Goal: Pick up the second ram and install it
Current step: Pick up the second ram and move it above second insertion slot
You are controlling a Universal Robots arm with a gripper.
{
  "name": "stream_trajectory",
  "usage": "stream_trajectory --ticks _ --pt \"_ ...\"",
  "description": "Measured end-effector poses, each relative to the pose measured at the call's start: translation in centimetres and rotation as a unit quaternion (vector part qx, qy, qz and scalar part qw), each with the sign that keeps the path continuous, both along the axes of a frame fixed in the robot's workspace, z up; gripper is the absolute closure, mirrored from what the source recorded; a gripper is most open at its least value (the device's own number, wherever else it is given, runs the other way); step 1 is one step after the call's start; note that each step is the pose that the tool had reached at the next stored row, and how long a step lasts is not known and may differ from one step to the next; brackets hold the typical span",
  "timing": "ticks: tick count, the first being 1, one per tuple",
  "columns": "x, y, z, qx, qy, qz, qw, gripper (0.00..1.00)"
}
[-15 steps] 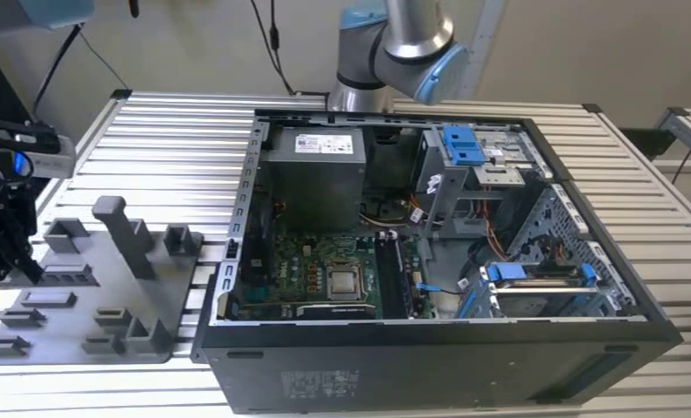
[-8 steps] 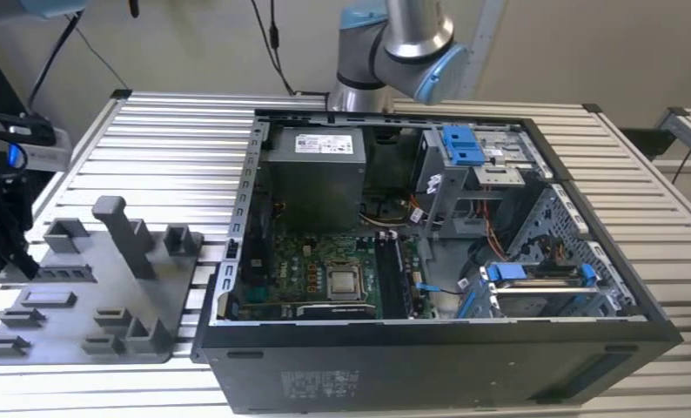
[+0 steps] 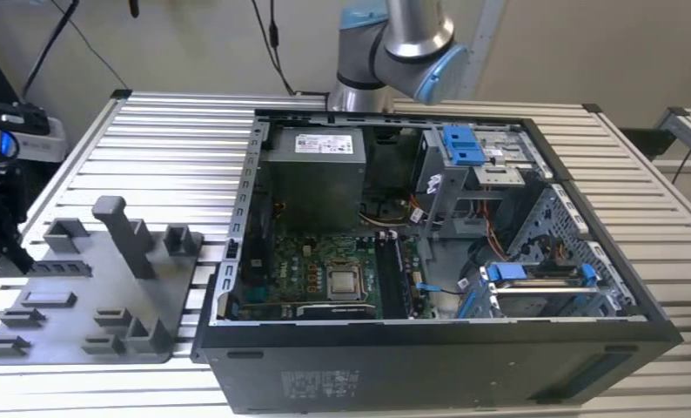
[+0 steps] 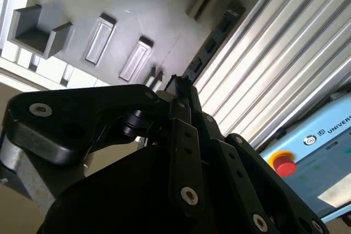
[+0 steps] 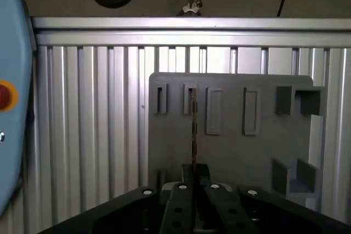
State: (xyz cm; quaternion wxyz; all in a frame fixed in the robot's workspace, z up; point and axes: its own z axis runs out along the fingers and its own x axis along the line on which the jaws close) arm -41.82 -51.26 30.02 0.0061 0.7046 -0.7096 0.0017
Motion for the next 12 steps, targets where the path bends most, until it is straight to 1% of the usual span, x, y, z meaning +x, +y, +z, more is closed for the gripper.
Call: stream_trajectory --ticks 12 --pt "0.0 0.0 2.28 0.0 0.0 0.0 1.0 0.86"
